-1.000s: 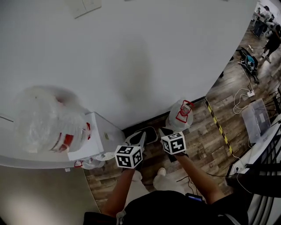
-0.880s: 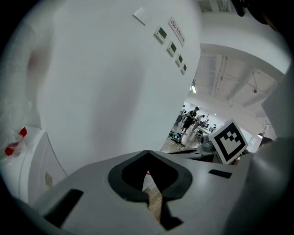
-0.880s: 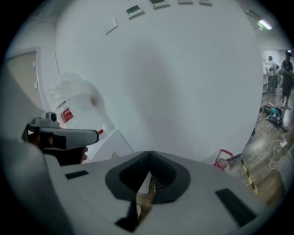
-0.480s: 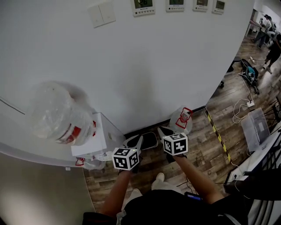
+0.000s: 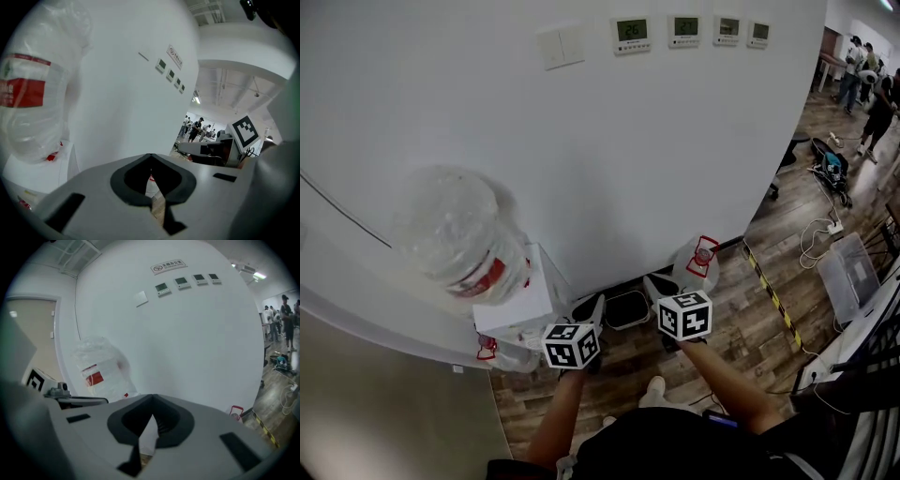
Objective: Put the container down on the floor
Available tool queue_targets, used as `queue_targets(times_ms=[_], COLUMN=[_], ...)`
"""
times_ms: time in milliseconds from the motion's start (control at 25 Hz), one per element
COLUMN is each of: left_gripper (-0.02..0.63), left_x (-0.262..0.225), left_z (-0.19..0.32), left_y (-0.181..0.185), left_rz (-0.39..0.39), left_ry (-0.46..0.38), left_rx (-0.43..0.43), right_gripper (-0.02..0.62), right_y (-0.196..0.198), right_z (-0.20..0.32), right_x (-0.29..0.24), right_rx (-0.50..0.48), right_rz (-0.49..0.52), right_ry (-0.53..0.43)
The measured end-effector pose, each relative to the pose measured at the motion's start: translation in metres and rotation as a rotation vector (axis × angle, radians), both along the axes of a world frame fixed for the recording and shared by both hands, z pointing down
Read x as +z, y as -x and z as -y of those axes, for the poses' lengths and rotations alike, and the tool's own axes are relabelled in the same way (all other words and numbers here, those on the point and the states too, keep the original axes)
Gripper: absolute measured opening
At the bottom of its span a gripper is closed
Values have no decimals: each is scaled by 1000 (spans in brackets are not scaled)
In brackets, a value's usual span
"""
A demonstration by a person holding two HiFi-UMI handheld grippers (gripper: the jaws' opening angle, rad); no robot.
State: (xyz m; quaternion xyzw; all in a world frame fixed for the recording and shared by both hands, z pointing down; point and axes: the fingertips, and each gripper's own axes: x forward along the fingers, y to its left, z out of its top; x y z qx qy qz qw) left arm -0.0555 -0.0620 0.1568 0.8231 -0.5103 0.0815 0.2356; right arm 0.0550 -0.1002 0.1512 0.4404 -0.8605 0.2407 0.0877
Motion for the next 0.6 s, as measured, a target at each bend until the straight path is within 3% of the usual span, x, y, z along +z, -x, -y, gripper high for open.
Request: queue_targets(times_ms=[600], left_gripper=[14], left_x=[-60], left_z=[-110], left_y=[64], left_rz=[-25], left_ry=[-158], left_rx=[10], right_gripper=[29], right_y=[71], right_z=[-111], right_x=[-58], right_rx=[-4], right_rz=[2], right_ry=[-132])
